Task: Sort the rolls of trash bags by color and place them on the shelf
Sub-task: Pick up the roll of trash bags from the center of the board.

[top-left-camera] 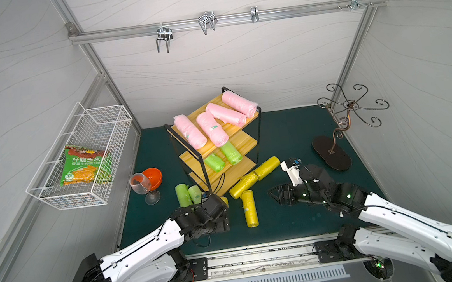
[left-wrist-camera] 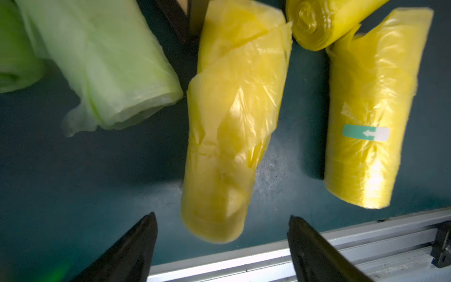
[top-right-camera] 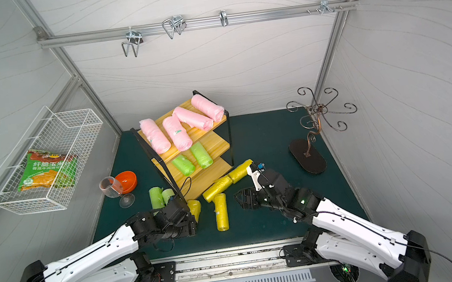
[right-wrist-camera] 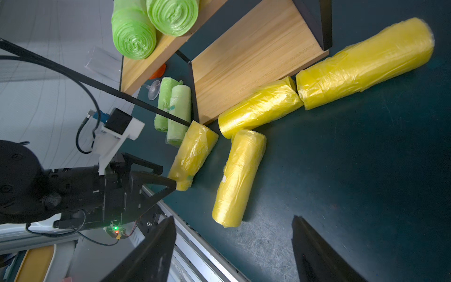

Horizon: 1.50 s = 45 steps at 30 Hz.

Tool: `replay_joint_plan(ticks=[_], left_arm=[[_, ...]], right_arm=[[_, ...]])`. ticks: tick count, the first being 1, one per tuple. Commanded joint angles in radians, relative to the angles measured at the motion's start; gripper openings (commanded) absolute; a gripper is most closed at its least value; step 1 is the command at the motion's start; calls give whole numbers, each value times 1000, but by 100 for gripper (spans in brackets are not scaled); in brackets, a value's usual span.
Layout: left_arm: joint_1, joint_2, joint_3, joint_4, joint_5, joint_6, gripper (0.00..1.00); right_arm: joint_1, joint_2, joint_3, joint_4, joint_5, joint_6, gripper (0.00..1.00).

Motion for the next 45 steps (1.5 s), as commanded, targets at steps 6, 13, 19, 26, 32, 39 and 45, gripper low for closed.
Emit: replay_joint_plan(ticks=[6,13,19,26,32,39,45], left_arm=[[19,160,53,102,30,59,76],[50,238,78,121,35,64,56],[86,315,97,133,50,73,52],[102,381,112,144,87,80,22],[96,302,84,161,118,61,0],[-14,42,54,160,74,-6,0],[-52,-220,22,200,69,-64,0]], right_arm=[[10,-18,-9,-33,27,3,78],[11,-38,-27,-40,33,8,78],[13,-49,-33,-42,31,13,78],[20,-66,-42,-52,37,20,78],[30,-92,-48,-71,46,31,78],[36,-106,3,-135,37,11,78],[36,-84,78,-110,-78,-16,82]])
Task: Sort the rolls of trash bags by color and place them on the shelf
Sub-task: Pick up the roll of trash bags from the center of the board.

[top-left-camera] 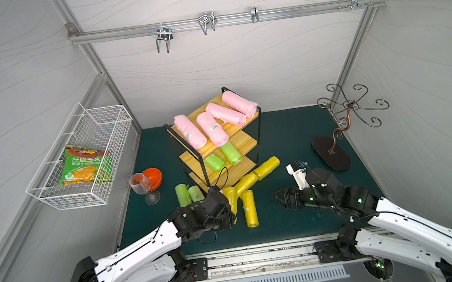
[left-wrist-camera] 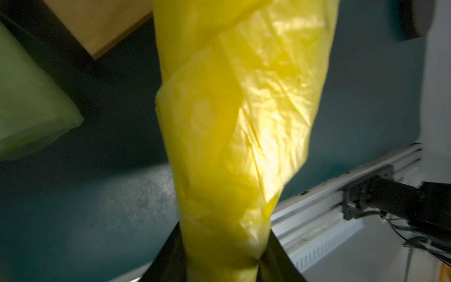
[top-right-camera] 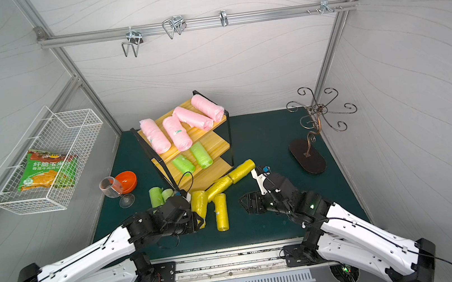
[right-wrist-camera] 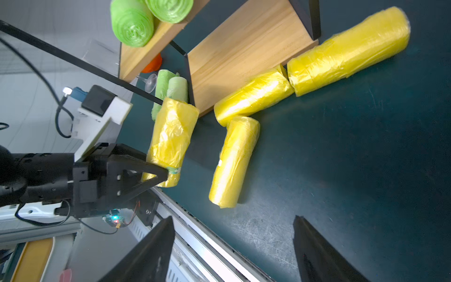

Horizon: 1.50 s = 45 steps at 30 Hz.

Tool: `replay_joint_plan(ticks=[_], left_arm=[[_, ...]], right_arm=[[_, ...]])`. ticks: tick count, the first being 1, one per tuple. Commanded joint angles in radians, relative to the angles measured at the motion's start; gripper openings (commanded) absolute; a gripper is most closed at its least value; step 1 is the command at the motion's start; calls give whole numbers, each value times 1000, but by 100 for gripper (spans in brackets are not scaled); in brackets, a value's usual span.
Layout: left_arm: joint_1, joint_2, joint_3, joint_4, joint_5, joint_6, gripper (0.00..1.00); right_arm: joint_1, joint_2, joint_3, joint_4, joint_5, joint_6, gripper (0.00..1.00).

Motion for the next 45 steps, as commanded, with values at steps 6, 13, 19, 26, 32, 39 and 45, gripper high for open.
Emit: replay_joint_plan(ticks=[6,13,19,26,32,39,45], left_arm=[[-12,-274,-49,158,11,-50,0],[-18,-378,-105,360,113,-53,0],[-61,-372,-116,468,164,-33,0],[-121,-350,-104,539,173,-5,0],[-140,-337,-93,560,188,10,0],[-145,-346,-81,549,185,23,0],[-147,-369,-80,539,156,30,0]], right_arm=[[6,31,62,212,-314,36,94],[6,96,21,467,-452,111,99],[10,198,9,580,-488,146,98],[49,303,46,626,-490,136,97],[55,349,51,680,-504,152,93],[57,344,69,667,-511,141,38],[55,294,71,575,-511,94,59]])
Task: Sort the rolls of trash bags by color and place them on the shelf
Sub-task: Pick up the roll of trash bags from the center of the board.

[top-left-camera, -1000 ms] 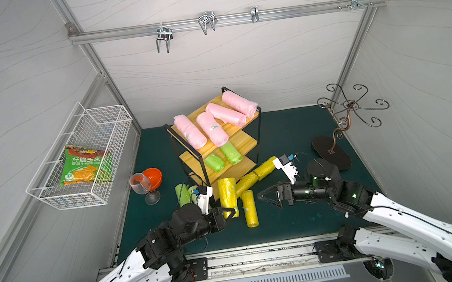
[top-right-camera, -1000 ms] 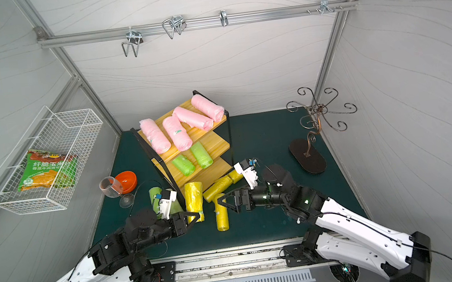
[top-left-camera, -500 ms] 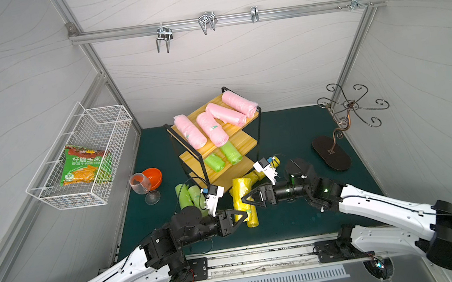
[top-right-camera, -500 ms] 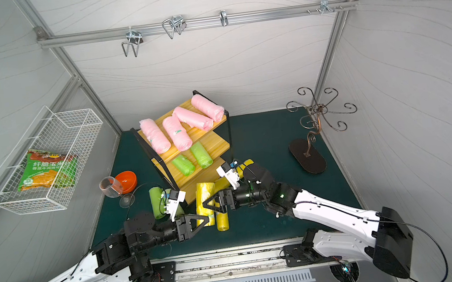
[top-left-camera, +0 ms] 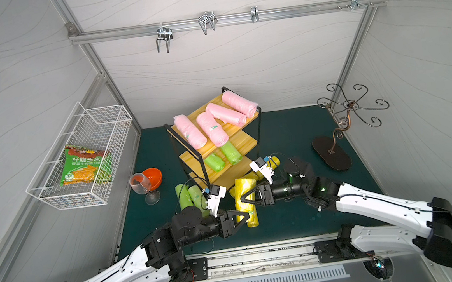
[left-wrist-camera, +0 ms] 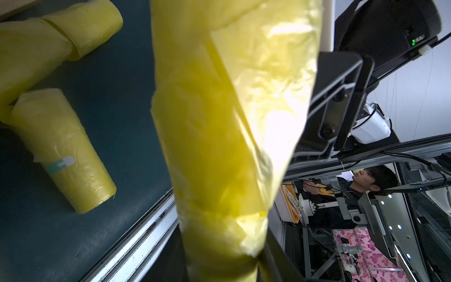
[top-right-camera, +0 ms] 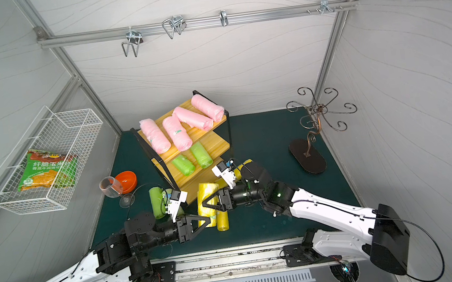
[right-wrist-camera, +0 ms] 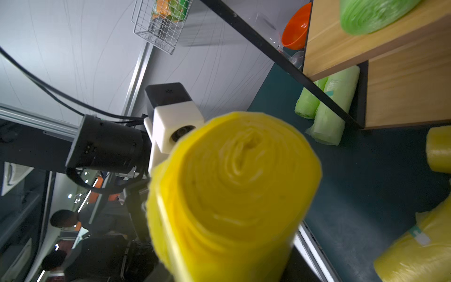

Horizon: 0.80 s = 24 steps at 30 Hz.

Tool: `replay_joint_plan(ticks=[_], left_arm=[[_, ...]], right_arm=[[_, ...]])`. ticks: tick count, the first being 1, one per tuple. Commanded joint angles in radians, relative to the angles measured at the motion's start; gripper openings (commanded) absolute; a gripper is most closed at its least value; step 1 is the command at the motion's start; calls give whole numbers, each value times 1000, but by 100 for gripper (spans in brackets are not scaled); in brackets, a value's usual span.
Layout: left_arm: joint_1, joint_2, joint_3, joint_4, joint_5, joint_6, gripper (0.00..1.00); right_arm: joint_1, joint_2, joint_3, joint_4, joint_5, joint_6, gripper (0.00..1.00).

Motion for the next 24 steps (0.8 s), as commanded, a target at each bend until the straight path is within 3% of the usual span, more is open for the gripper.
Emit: replay_joint_plan(ticks=[1,9,16,19,24], left_arm=[[-5,-30,43,104,-14,23,0],[-5,-48,44,161,-24,22,0],[-7,-19,44,236,10,15,0],[-9,-18,42,246,15,13,0],[-13,-34,42,235,1,20,0]], right_arm=[[0,-55,10,-56,7,-39,65],[-5,-90,-56,57,-42,4,73],[-5,-49,-50,141,-80,25,68],[-3,-42,-52,170,-86,34,52],[-3,-42,-45,167,-101,36,7]])
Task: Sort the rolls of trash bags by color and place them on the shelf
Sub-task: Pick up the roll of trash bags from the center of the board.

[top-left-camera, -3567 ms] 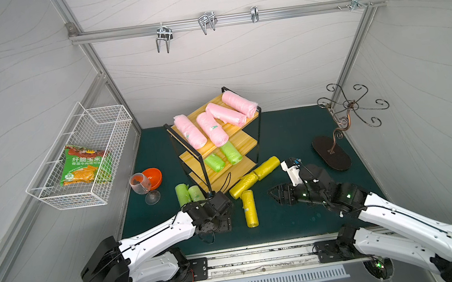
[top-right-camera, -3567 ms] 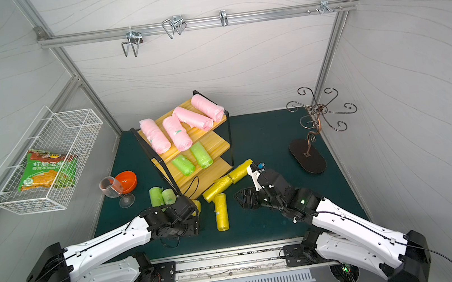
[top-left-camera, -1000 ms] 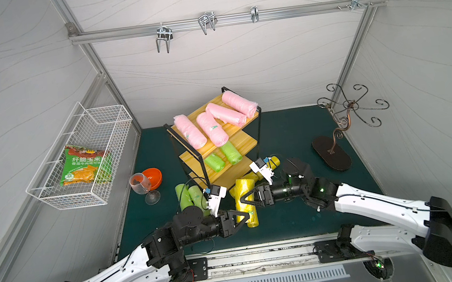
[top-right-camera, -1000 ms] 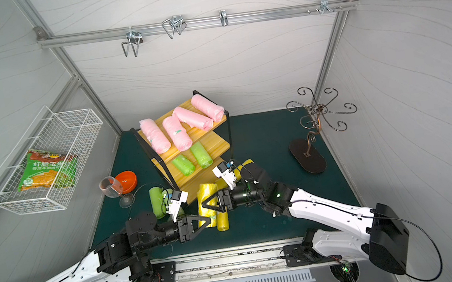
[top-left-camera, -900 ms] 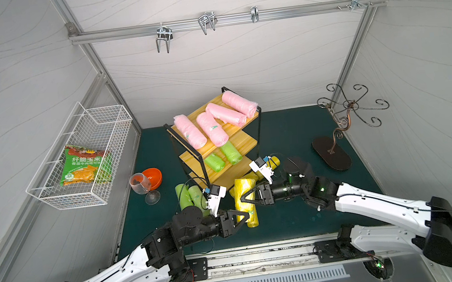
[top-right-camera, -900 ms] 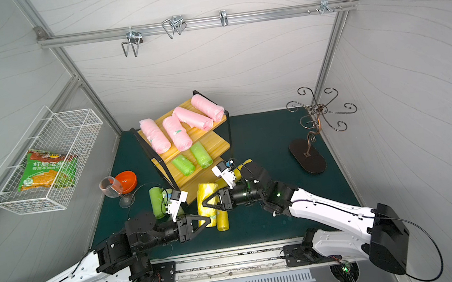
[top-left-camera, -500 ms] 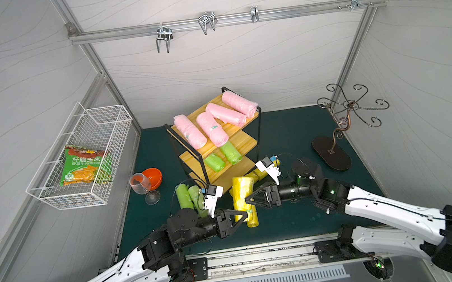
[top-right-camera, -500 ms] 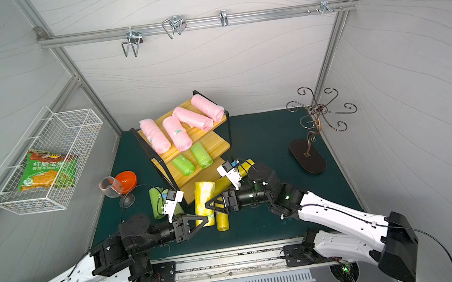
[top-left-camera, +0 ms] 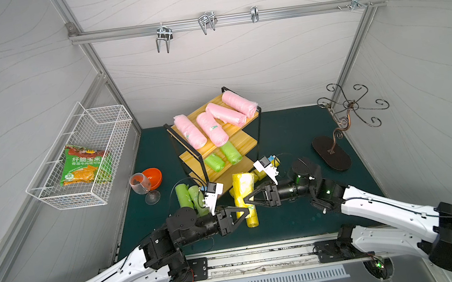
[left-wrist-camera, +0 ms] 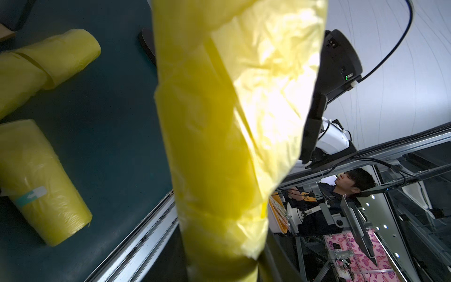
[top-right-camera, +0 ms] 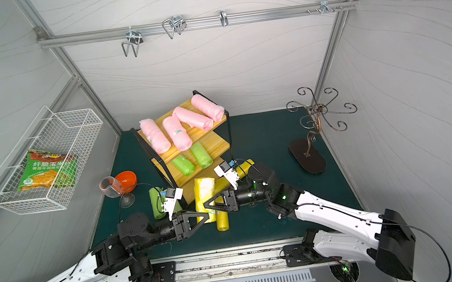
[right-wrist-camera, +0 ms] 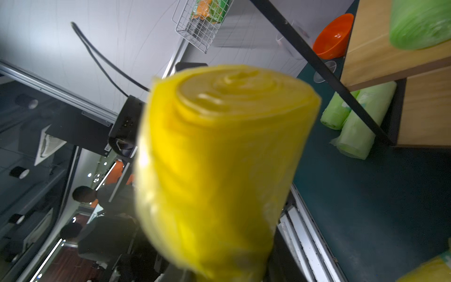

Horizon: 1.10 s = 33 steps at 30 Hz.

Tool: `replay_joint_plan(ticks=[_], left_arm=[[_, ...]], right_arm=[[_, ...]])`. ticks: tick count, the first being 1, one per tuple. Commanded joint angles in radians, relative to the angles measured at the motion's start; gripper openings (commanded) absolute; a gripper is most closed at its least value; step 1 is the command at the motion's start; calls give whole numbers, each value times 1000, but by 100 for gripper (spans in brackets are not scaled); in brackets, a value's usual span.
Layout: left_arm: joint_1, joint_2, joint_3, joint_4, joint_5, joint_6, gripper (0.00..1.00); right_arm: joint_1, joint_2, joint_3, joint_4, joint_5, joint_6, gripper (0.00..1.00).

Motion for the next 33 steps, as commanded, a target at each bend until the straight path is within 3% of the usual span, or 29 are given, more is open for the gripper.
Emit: replay_joint_plan(ticks=[1,2,5,6,8,16,23,33], left_arm=[[-9,-21,42,130,16,30,0],[-9,-23,45,117,9,31,4],[-9,-23,71,61,-2,48,53],[-8,-21,86,30,-7,58,76],[-9,-19,115,-24,-15,80,98],[-9,-10,168,-98,-7,127,99],[-9,-34,214,-181,-103,177,97],[-9,97,300,-165,-107,230,89]], right_arm=[[2,5,5,32,-17,15,1],[2,1,7,22,-17,14,0],[2,-22,25,-44,-8,-18,0],[2,-33,37,-83,-2,-37,0],[-1,-53,64,-162,11,-77,0],[-45,-74,106,-272,-12,-121,0],[-46,-56,168,-396,-86,-179,0],[38,6,236,-425,-132,-206,0]])
